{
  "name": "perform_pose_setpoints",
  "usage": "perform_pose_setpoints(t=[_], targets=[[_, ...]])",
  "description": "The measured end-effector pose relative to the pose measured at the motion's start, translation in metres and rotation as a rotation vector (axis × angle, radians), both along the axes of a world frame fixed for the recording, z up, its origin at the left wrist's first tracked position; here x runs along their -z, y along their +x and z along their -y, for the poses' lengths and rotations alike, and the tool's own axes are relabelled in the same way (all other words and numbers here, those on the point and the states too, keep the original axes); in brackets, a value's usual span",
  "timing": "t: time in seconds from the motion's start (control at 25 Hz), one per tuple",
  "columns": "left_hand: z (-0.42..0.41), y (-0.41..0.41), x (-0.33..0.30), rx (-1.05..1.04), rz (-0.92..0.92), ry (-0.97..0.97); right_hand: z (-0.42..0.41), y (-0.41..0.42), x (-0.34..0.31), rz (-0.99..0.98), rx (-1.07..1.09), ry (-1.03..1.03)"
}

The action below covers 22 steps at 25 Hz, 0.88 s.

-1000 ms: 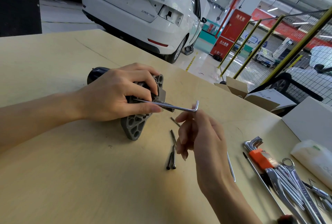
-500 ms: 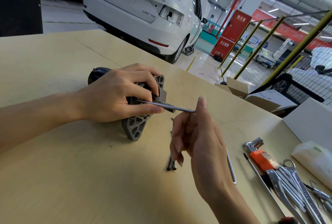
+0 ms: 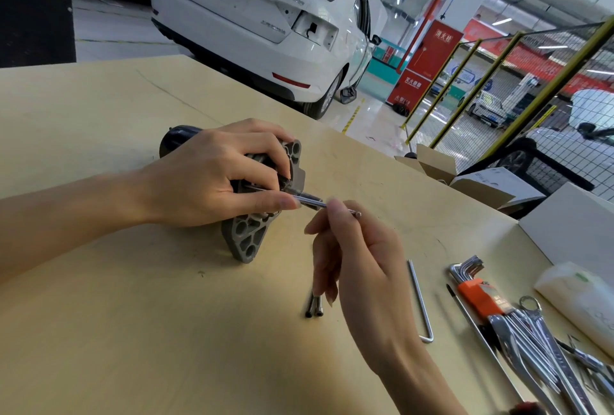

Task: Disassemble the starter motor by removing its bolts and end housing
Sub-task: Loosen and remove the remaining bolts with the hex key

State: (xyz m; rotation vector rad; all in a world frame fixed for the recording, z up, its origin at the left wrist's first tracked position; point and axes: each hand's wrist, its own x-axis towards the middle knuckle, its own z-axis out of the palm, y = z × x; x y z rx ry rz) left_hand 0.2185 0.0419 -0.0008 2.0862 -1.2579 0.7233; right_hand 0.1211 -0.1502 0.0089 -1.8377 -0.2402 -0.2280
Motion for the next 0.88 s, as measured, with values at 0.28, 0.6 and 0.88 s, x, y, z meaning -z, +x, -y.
perform_pose_setpoints(t=[0.28, 0.6, 0.88], targets=[[0.0, -0.0003, 0.0004, -0.002, 0.001, -0.009, -0.0009, -0.0028, -0.0024, -0.039, -0.043, 0.078], [0.0003, -0.0011, -0.0007, -0.003, 0.008, -0.002, 0.0004, -0.0025, 0.0001, 0.039, -0.057, 0.048], [0.0001, -0.0014, -0.0015, 0.003, 0.003, 0.008, 0.0015, -0.0016, -0.0021, 0.073, -0.033, 0.019]])
